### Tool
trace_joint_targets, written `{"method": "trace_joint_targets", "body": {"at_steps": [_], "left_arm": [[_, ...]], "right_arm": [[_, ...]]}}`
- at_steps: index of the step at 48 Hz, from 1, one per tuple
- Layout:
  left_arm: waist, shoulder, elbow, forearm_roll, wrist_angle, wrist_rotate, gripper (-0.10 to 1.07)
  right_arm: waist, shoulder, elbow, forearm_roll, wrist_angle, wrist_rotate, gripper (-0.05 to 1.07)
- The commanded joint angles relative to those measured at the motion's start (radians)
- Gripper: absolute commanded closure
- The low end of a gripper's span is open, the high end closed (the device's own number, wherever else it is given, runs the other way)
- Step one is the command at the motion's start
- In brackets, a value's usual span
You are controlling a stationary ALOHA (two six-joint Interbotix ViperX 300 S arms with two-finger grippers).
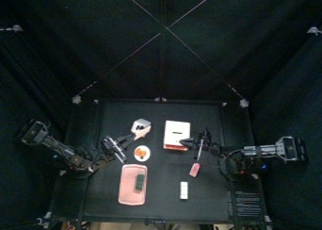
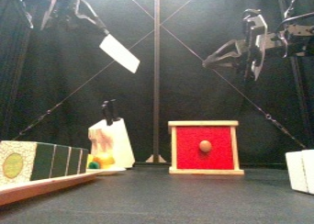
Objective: Grab cleaver with other hand
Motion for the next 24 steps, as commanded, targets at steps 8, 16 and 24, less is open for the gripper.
{"method": "trace_joint_targets", "body": {"at_steps": [8, 16, 24], "left_arm": [[0.021, 0.002, -0.023, 0.066, -0.212, -0.038, 0.43], [0.051, 0.002, -0.021, 0.112, -0.301, -0.084, 0.43], [0.067, 0.002, -0.020, 0.181, -0.370, -0.124, 0.43]], "right_arm": [[0.046, 0.017, -0.069, -0.101, -0.029, -0.002, 0.49], [0.083, 0.043, -0.086, -0.152, -0.106, -0.002, 0.48], [0.103, 0.075, -0.095, -0.192, -0.161, 0.000, 0.38]]}}
